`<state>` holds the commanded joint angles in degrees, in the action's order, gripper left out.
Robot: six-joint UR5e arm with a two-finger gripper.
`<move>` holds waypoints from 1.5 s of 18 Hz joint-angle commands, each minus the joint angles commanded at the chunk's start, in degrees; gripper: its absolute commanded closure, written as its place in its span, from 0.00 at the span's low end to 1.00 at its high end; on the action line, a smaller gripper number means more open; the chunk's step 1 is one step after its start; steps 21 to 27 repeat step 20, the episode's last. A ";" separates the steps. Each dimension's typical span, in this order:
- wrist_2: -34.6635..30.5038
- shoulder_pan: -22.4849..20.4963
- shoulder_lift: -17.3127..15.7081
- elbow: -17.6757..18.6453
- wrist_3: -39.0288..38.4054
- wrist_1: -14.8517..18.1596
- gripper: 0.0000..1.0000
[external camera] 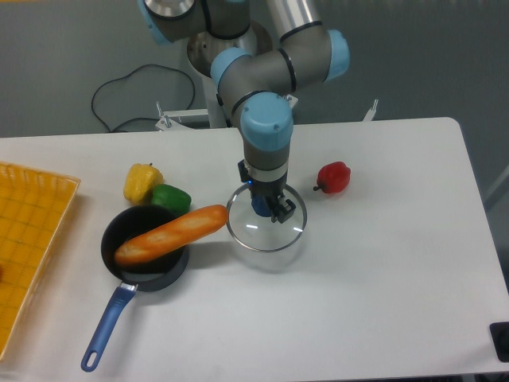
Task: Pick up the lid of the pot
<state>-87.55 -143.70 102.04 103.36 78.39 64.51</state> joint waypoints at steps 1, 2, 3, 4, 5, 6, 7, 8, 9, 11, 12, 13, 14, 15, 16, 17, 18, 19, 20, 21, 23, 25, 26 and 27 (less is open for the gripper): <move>0.36 -0.18 -0.09 -0.70 0.44 0.09 0.47; 0.88 -0.53 -0.18 -1.32 0.44 0.44 0.47; 1.58 -0.70 -0.35 -2.11 0.44 1.40 0.47; 2.02 -1.23 -0.35 -2.81 0.44 2.45 0.47; 2.12 -1.41 -0.35 -3.43 0.44 3.16 0.47; 2.20 -1.50 -0.53 -4.04 0.44 3.60 0.47; 2.29 -1.58 -0.53 -4.66 0.44 4.30 0.47; 2.29 -1.67 -0.44 -5.36 0.44 5.09 0.47; 2.29 -1.67 -0.36 -5.89 0.44 5.54 0.47; 2.21 -1.76 -0.35 -5.98 0.44 5.63 0.47; 2.20 -1.76 -0.27 -5.98 0.44 5.63 0.47; 2.20 -1.85 -0.27 -5.98 0.44 5.63 0.47; 2.20 -1.94 -0.27 -6.07 0.44 5.63 0.47; 2.20 -2.02 -0.27 -6.07 0.44 5.63 0.47; 2.20 -2.20 -0.35 -6.07 0.44 5.63 0.47; 2.29 -2.29 -0.35 -6.07 0.44 5.63 0.47; 2.29 -2.38 -0.35 -6.16 0.44 5.63 0.47; 2.29 -2.55 -0.35 -6.16 0.44 5.63 0.47; 2.29 -2.55 -0.35 -6.16 0.44 5.63 0.47; 2.29 -2.55 -0.35 -6.16 0.44 5.63 0.47; 2.29 -2.55 -0.35 -6.16 0.44 5.63 0.47; 2.29 -2.55 -0.35 -6.16 0.44 5.63 0.47; 2.29 -2.55 -0.35 -6.16 0.44 5.63 0.47; 2.29 -2.55 -0.35 -6.16 0.44 5.63 0.47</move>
